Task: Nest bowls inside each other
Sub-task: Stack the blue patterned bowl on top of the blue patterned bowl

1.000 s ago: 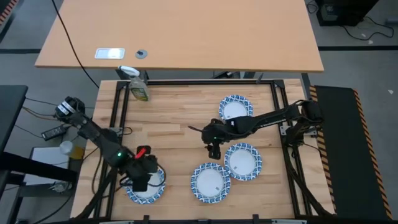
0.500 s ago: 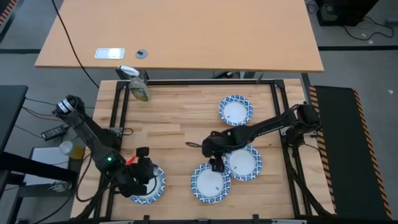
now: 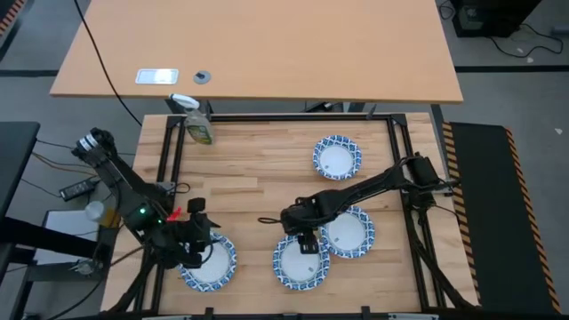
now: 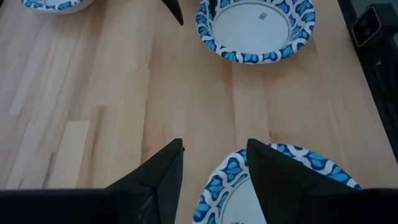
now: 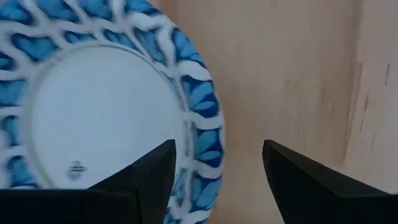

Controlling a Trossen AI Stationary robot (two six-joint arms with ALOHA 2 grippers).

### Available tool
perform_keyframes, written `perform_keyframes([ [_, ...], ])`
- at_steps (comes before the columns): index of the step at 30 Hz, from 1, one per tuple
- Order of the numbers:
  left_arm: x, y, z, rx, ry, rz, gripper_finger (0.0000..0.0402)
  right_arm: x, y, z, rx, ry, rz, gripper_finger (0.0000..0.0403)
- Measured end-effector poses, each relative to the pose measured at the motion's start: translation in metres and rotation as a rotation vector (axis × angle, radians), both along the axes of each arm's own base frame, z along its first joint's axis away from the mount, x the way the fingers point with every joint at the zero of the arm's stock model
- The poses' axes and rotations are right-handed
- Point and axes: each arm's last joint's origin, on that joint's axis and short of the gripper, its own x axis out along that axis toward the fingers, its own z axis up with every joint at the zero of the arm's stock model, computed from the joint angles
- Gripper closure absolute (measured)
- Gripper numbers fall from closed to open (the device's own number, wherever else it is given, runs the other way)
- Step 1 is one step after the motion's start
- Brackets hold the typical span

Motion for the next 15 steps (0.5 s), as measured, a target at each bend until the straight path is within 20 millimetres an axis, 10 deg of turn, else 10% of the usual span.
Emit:
perform_keyframes([
  [15,-0.008,0.010,0.010,0.002,-0.047,0.022,0.0221,0.005,0.005,-0.022,-0.001,0.030,0.038,0.0263],
])
